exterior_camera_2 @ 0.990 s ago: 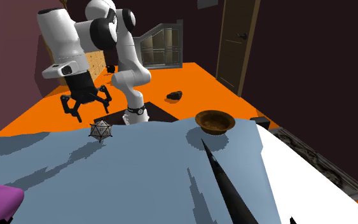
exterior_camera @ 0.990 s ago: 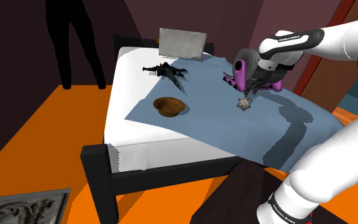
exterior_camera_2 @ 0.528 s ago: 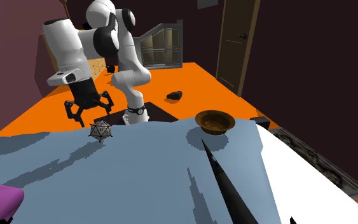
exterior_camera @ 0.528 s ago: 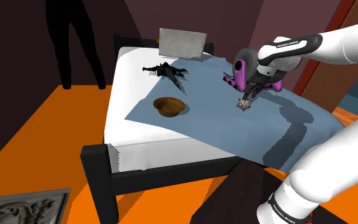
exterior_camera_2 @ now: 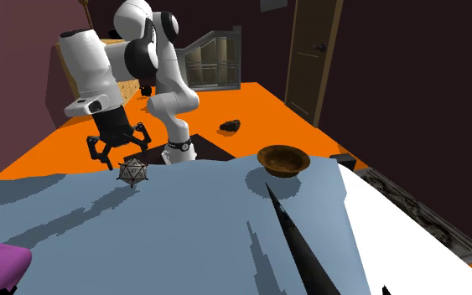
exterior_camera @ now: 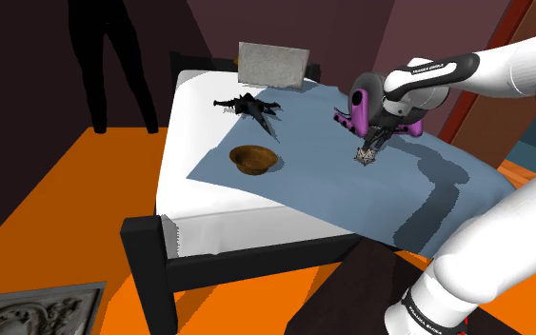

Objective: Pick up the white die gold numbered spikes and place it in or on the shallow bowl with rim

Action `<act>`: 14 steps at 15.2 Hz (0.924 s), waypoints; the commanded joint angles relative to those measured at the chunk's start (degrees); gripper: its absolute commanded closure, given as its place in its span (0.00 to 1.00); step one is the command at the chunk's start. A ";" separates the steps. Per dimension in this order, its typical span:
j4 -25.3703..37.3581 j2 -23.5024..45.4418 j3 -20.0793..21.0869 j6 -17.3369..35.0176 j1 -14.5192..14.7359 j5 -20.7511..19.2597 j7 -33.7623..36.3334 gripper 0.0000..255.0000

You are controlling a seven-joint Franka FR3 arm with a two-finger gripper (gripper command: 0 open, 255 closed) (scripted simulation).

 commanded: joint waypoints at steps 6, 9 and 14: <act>-0.10 -0.15 0.01 -0.03 -0.05 -0.09 0.02 1.00; -0.10 -0.15 0.02 -0.03 -0.04 -0.09 0.04 1.00; 2.33 -0.88 0.46 -3.06 -0.06 -0.51 0.74 1.00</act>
